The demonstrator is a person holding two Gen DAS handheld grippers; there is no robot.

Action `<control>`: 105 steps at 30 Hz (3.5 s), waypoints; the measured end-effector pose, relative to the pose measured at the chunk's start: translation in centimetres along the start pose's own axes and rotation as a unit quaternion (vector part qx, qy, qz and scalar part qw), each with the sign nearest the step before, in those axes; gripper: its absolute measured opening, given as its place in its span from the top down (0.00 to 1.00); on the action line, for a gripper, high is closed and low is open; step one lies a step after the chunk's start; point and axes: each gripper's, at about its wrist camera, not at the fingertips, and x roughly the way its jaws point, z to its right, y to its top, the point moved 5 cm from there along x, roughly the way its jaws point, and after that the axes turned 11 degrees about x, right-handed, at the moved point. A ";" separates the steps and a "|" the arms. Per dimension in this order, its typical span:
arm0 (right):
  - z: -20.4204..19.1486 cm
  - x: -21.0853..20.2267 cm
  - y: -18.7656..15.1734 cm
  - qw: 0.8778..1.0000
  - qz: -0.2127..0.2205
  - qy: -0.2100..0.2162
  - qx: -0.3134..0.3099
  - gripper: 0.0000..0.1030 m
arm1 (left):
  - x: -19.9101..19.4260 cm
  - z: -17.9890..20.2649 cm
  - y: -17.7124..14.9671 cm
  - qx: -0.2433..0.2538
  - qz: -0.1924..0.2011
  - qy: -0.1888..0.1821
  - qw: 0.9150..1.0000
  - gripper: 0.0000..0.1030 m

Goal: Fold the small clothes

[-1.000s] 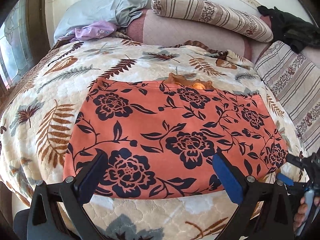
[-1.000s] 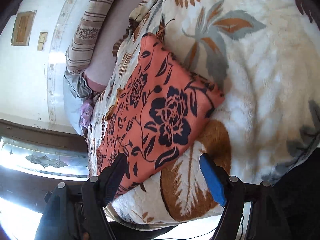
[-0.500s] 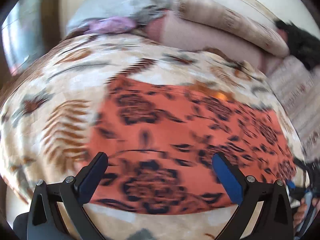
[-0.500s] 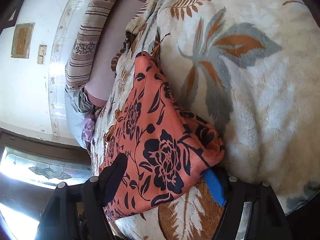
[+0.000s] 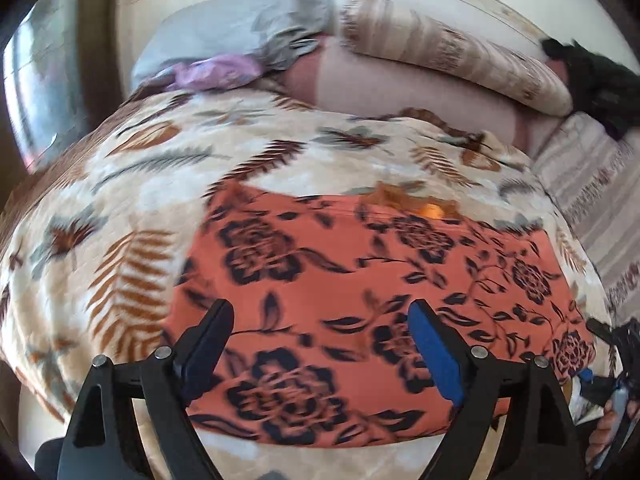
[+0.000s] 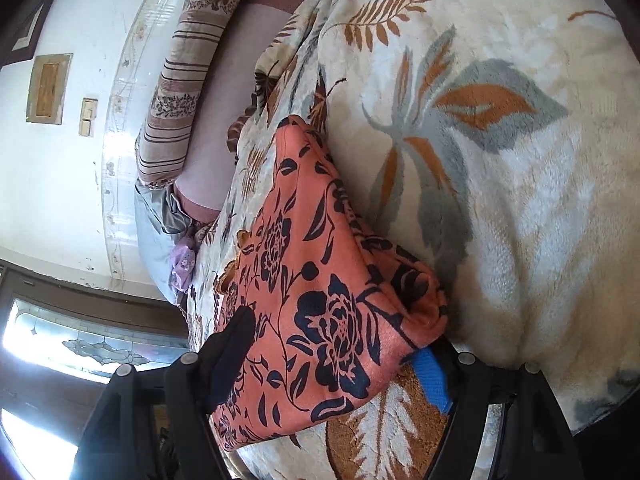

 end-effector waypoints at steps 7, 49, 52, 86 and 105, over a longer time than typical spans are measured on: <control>0.2 1.7 0.9 0.997 0.000 -0.074 -0.034 0.77 | 6.4 6.2 -1.7 0.098 -0.049 0.009 0.994 0.14; -16.0 15.8 -24.7 0.907 -0.139 -0.039 -0.395 0.90 | 10.9 -5.3 2.5 -0.181 -0.117 -0.265 0.940 0.72; -16.7 15.1 -25.3 0.900 -0.130 -0.034 -0.414 0.90 | 10.6 -5.5 3.2 -0.173 -0.111 -0.280 0.938 0.84; -17.3 17.8 -31.4 0.902 -0.223 0.015 -0.368 0.71 | 6.8 -17.6 -0.7 -0.170 -0.068 -0.190 0.965 0.63; -8.0 8.7 -20.4 0.969 -0.148 0.068 -0.183 0.22 | -3.3 -12.2 -3.4 -0.085 -0.063 -0.078 0.991 0.57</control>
